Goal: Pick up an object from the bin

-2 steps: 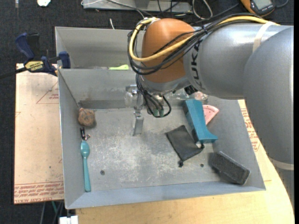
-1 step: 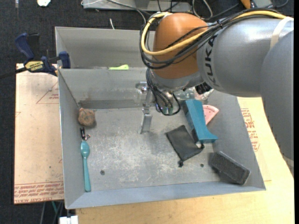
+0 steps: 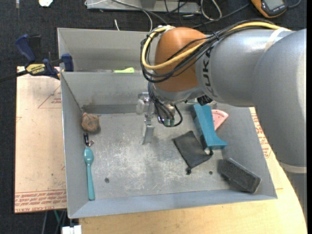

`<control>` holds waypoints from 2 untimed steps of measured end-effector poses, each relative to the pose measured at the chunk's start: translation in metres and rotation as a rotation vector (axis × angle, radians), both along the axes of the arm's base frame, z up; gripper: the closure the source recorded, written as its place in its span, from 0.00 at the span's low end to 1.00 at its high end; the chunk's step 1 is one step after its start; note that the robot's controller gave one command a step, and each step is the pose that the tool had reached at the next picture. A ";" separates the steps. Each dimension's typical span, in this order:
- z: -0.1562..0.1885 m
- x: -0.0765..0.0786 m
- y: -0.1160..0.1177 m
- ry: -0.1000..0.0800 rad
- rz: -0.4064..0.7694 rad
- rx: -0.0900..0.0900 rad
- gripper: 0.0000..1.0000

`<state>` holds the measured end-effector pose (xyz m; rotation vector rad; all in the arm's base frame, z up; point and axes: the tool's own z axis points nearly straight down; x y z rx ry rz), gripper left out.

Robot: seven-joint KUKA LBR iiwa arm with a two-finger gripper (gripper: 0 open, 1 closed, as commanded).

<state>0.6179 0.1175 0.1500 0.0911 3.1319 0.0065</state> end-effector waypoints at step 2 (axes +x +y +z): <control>0.048 -0.015 -0.048 0.007 -0.006 0.000 0.00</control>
Offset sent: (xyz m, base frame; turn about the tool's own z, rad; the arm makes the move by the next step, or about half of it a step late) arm -0.0182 -0.0512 0.0482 0.0044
